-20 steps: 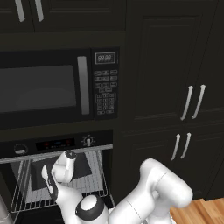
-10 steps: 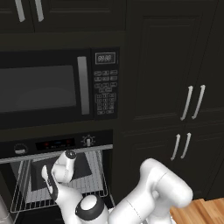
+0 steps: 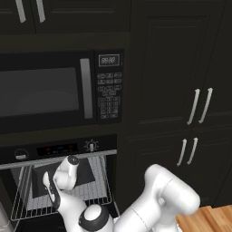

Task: Take the baked cake out of the oven and place it on the plate for cooling. Then close the oven door.

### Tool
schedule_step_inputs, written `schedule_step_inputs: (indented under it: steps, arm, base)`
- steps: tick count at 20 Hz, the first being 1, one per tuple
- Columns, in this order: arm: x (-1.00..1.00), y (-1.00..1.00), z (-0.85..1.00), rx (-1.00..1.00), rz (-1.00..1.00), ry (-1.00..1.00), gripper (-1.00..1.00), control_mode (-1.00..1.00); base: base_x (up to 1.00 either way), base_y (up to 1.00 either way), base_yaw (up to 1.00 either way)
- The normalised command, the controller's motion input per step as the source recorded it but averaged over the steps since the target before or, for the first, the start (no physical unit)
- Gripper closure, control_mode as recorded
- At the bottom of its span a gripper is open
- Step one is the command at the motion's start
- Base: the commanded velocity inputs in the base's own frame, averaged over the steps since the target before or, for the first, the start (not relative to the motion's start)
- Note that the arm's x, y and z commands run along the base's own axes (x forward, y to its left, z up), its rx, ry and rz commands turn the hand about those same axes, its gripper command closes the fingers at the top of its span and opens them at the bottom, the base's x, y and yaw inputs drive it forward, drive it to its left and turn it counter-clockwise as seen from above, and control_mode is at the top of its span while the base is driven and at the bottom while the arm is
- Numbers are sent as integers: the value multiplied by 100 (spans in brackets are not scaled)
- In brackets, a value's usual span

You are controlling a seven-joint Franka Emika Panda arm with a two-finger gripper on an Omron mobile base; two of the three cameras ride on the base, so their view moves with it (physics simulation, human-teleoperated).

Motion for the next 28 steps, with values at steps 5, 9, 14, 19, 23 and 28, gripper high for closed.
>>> schedule_step_inputs:
  steps: [5,9,14,19,23,28]
  arm:
    - [-35,0,8,0,-2,0,100,-100]
    - [-24,0,17,0,-7,0,100,-100]
    - [-29,0,31,0,-14,0,100,-100]
    - [-29,0,39,0,-14,-3,100,-100]
    - [-32,0,35,-3,-12,0,100,-100]
    - [-29,-6,36,-1,-12,4,100,-100]
  base:
    - [0,0,0]
    - [0,0,0]
    - [0,0,0]
    - [0,0,0]
    - [0,0,0]
    - [0,0,0]
